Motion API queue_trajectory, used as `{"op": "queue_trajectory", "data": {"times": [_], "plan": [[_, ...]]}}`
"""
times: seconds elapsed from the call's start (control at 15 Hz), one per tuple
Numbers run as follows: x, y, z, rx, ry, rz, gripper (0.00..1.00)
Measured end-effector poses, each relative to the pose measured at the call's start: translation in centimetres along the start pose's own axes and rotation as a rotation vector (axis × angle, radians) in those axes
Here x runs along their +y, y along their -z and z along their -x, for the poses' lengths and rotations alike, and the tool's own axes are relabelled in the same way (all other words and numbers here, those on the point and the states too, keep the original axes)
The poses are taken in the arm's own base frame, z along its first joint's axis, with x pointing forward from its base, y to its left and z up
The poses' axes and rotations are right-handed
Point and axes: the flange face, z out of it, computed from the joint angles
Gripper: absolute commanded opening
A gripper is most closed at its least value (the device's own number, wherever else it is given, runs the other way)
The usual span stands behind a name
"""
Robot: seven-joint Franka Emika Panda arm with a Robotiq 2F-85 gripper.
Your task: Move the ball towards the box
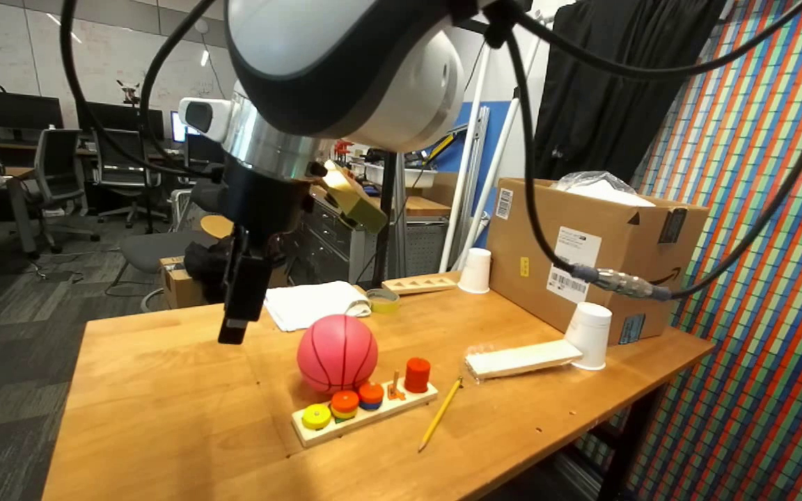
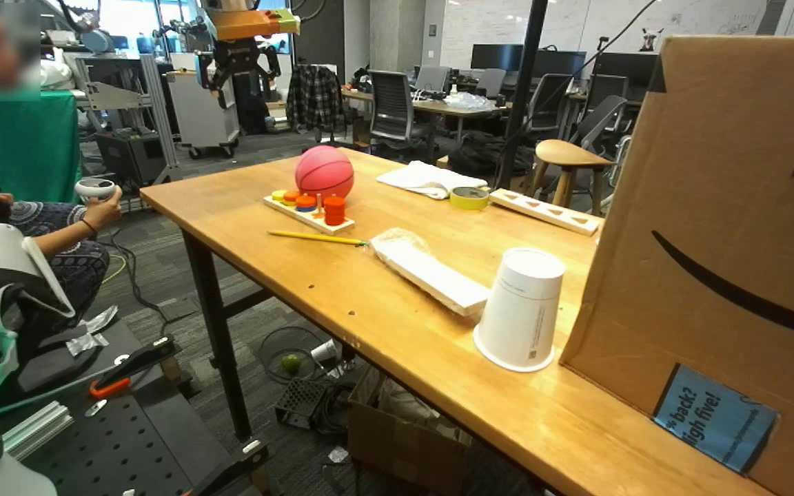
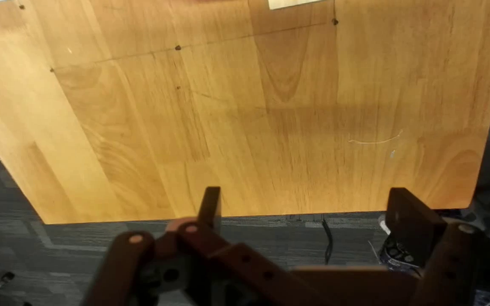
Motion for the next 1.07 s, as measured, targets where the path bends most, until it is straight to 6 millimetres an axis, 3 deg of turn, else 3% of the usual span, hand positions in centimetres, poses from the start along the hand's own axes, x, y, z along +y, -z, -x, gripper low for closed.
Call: {"op": "queue_trajectory", "data": {"times": [0.27,0.53,0.87,1.07], "plan": [[1.9,-3.3,-0.3,0.007,0.047,-0.052,1.0],[3.8,-6.8,1.1,-0.006,0.04,-0.117,1.0],[6.2,-10.3,4.7,-0.049,-0.022,-0.195,1.0],[8.3,-10.9,8.7,-0.077,-0.09,-0.213,1.0]]}}
